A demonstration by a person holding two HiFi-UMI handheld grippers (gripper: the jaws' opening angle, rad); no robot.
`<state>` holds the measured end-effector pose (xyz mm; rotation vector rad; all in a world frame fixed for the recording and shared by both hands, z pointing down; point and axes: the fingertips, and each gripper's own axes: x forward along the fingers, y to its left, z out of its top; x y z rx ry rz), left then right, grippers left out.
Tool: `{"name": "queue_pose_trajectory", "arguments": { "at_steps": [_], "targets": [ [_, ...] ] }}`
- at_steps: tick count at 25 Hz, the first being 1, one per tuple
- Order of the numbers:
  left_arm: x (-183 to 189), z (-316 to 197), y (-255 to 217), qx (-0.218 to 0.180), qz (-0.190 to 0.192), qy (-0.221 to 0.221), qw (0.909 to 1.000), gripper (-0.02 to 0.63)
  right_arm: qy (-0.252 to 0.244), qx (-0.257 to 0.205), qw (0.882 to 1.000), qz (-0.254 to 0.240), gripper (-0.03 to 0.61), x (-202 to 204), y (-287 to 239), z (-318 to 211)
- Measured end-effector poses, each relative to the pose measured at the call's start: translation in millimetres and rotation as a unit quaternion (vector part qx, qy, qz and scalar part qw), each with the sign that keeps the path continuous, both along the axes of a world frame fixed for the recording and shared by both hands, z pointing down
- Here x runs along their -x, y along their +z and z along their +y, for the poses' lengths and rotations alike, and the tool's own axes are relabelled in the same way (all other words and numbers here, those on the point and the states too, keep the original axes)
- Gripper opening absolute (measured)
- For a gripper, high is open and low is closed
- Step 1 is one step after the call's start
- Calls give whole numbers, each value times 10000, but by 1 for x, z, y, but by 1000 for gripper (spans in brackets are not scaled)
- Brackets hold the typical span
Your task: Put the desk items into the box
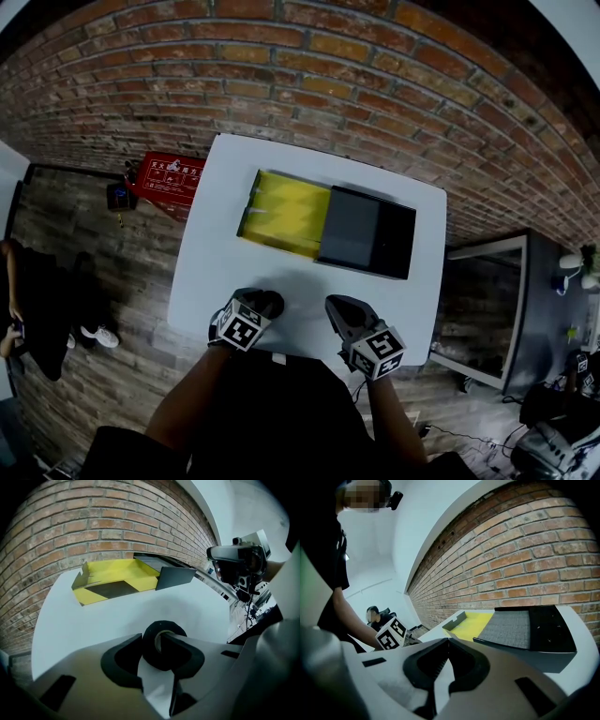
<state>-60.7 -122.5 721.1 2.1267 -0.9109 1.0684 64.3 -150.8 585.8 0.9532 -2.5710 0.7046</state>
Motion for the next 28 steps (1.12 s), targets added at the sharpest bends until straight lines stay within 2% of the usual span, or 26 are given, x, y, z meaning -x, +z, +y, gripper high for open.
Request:
{"name": "queue_pose_trajectory", "arguments": {
  "at_steps": [14,28],
  "targets": [
    [18,-70,-50,-541,297,-359,9974,135,147,-264,9995,-133,21,11,-14,-14],
    [17,-153,-84,-836,329,-67,9959,135,225,-320,9991,-157,21,36,-15,-39]
  ]
}}
